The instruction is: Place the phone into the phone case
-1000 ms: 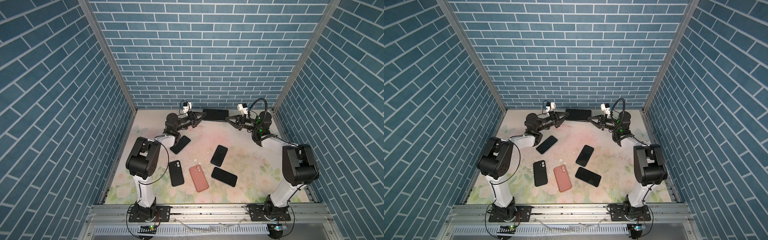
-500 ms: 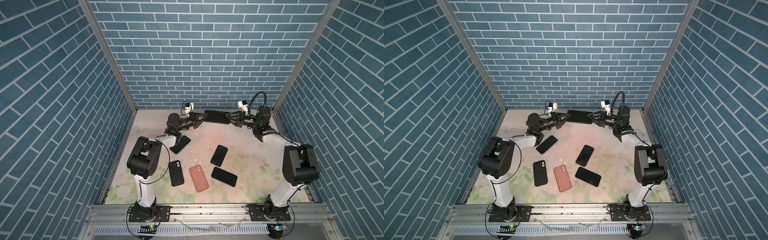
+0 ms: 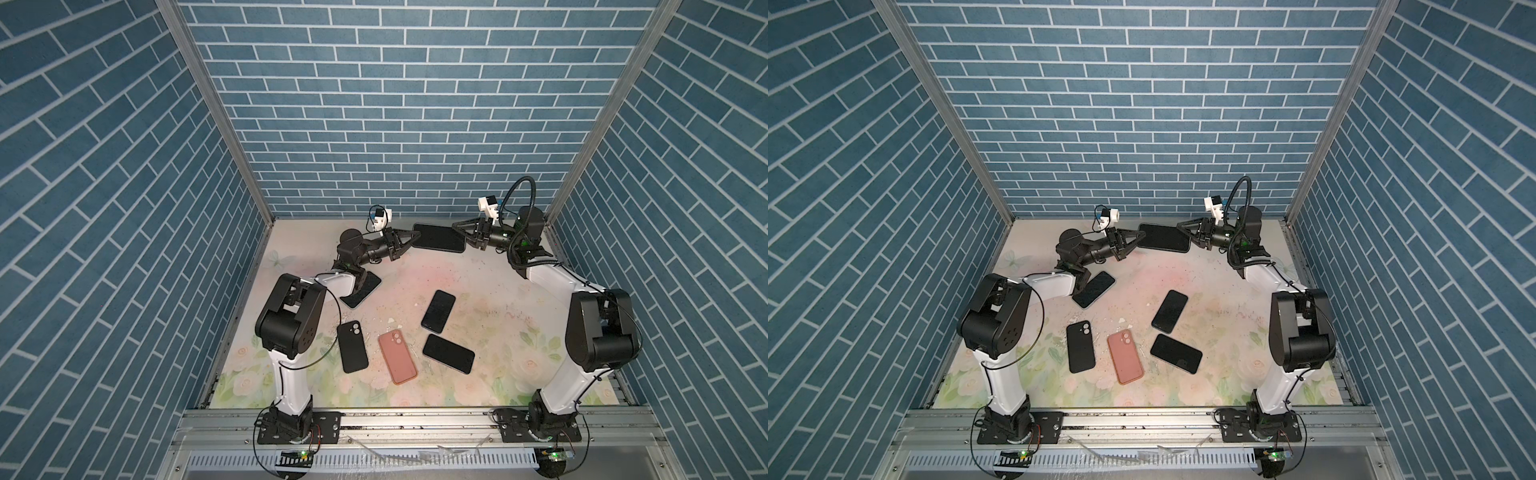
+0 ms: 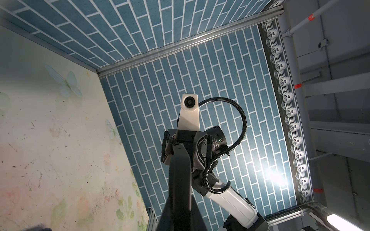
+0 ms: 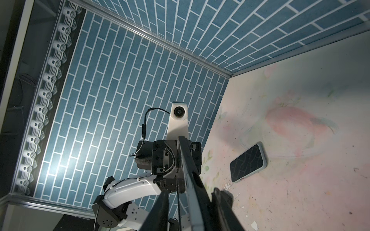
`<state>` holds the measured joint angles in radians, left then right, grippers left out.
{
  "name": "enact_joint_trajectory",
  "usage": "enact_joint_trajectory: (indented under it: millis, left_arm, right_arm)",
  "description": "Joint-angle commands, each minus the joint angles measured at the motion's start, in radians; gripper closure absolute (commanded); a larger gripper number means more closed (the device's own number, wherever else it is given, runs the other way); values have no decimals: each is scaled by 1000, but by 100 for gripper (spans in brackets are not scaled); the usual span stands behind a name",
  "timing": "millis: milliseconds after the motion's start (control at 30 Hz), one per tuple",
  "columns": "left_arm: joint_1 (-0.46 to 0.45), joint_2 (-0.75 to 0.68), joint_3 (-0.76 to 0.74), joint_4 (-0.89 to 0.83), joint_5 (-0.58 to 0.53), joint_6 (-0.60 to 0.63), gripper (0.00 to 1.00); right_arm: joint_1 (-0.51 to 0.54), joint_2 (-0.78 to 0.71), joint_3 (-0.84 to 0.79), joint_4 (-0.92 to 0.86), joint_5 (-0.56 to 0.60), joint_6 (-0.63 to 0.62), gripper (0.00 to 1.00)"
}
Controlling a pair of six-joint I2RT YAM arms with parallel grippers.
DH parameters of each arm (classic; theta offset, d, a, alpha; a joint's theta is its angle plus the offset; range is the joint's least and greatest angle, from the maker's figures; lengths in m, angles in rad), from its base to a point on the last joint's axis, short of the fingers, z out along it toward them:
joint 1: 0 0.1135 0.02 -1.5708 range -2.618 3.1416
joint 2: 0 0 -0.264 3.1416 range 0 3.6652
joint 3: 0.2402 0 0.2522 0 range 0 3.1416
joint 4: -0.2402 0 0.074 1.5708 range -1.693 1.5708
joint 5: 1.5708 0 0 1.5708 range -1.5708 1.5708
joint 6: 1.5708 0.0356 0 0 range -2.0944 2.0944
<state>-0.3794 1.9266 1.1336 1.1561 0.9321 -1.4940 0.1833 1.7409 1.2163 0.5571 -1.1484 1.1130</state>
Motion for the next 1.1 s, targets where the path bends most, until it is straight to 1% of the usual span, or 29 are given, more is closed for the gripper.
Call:
enact_joint_trajectory:
  millis: [0,67,100,167,200,300,400,533,567,633,667,733,867,967,1033,1067]
  left_arm:
    - [-7,-32,-5,55,0,15,100]
    - [-7,-32,-2,59,-1,13,100]
    - [-7,-34,-1,59,-1,14,100]
    - [-8,-36,0,60,0,11,100]
    - [-7,-38,0,59,2,11,100]
    - [-7,-41,0,58,2,11,100]
    - [-8,-46,-2,57,3,12,100]
    - [-6,-53,-8,57,5,13,100]
    - [-7,-55,-6,54,11,13,100]
    - [-5,-60,1,46,36,17,100]
    - [-4,-61,7,38,51,19,100]
    - [-3,-64,18,21,82,25,100]
    - [-5,-71,25,4,100,29,100]
    - [-3,-73,28,-4,100,33,100]
    - [-4,-71,30,-4,103,32,100]
    - [-4,-71,31,-5,103,32,100]
  right_arm:
    - [9,-14,5,36,8,-30,72]
    - [9,-11,-1,36,15,-35,80]
    - [8,-8,-3,29,19,-46,86]
    - [8,-7,-3,-11,26,-91,97]
    - [8,-9,-2,-53,33,-133,100]
    - [10,-32,5,-222,74,-298,100]
    - [8,-52,6,-305,89,-382,100]
    - [8,-85,-8,-292,48,-416,79]
    - [7,-96,-13,-274,28,-418,74]
    - [5,-111,-24,-224,-37,-419,61]
    - [5,-115,-23,-212,-68,-425,59]
    - [5,-114,-16,-211,-123,-435,59]
    - [9,-105,-19,-155,-173,-398,61]
    - [16,-90,-33,-71,-195,-336,68]
    - [20,-79,-46,26,-207,-263,78]
    - [22,-72,-52,75,-211,-226,81]
